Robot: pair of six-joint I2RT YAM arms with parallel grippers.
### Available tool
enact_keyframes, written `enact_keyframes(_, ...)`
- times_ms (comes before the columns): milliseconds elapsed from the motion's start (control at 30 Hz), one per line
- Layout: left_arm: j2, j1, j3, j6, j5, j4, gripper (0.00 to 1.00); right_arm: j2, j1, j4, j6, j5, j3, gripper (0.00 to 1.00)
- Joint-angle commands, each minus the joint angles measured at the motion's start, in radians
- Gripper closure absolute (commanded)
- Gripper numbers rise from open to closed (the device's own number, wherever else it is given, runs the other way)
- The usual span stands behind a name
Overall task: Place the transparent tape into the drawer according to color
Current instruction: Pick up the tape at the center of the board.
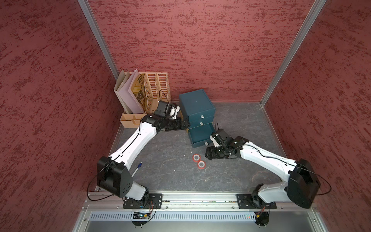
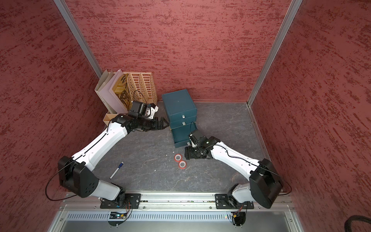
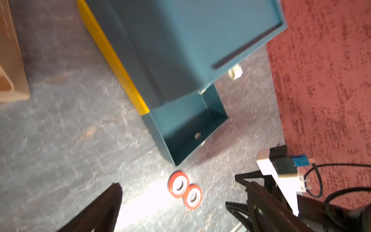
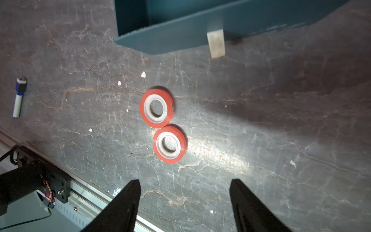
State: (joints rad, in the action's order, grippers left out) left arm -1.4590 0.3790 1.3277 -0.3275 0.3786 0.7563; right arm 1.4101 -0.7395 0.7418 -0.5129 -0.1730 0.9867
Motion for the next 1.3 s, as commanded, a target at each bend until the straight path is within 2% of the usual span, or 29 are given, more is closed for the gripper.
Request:
enact_keyframes(0, 0.07, -0.011, -0.07, -0.022, 0.037, -0.033, 0.0, 0.03, -0.042, 0.094, 0.055, -0.007, 0.043, 0.27)
enact_keyframes(200, 0.131, -0.037, -0.19, -0.05, 0.083, -0.073, 0.0, 0.124, -0.124, 0.084, 0.047, 0.048, 0.08, 0.3)
enact_keyframes(533, 0.163, -0.061, -0.328, -0.054, 0.135, -0.099, 0.0, 0.247, -0.178, 0.075, 0.045, 0.13, 0.136, 0.37)
enact_keyframes(733, 0.171, -0.065, -0.358, -0.056, 0.133, -0.093, 0.0, 0.308, -0.185, 0.064, 0.042, 0.165, 0.156, 0.44)
enact_keyframes(1267, 0.169, -0.074, -0.366, -0.044, 0.1, -0.054, 0.0, 0.387, -0.186, 0.02, 0.024, 0.202, 0.176, 0.56)
